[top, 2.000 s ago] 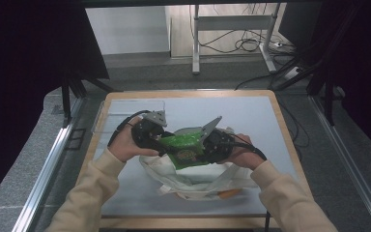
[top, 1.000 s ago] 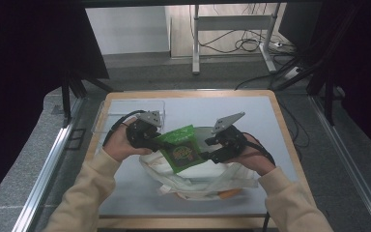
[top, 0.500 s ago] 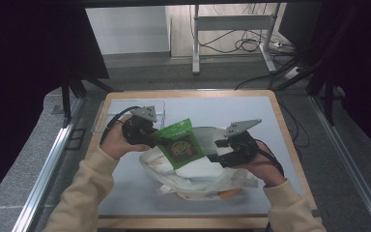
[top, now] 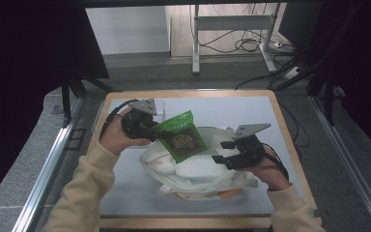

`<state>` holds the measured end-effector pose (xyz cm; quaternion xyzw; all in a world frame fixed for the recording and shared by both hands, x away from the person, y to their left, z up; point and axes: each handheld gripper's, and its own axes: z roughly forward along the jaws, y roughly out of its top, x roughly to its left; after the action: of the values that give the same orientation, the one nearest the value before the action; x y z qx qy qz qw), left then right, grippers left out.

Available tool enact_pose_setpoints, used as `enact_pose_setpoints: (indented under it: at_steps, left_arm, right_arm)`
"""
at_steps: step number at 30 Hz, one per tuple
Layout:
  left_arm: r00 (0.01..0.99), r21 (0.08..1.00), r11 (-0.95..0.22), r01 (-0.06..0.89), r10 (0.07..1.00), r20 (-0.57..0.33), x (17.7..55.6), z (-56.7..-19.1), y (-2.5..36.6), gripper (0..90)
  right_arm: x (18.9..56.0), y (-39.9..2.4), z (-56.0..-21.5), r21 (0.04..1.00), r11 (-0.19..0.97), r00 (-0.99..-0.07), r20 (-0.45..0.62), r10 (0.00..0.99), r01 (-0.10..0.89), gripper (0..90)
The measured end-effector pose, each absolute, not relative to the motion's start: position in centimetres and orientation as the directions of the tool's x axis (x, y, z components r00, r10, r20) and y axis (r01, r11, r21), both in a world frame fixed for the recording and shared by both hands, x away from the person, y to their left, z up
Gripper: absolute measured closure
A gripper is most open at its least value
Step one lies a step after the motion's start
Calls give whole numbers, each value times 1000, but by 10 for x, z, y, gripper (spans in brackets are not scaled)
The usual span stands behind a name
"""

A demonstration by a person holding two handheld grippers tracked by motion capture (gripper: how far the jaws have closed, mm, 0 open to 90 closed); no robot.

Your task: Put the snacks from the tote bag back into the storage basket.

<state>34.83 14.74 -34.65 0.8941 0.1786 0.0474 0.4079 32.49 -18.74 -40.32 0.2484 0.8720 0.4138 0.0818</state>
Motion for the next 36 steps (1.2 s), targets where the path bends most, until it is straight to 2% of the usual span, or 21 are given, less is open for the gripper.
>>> enact_pose_setpoints:
  at_steps: [5, 36]
  left_arm:
    - [932, 734, -622, 273, 361, -41, 349, -337, 146, 758]
    - [921, 761, -582, 286, 387, -50, 371, -302, 176, 759]
  right_arm:
    - [323, -191, -404, 765, 530, -860, 61, 506, 366, 382]
    - [322, -198, -406, 765, 519, -847, 64, 528, 382, 373]
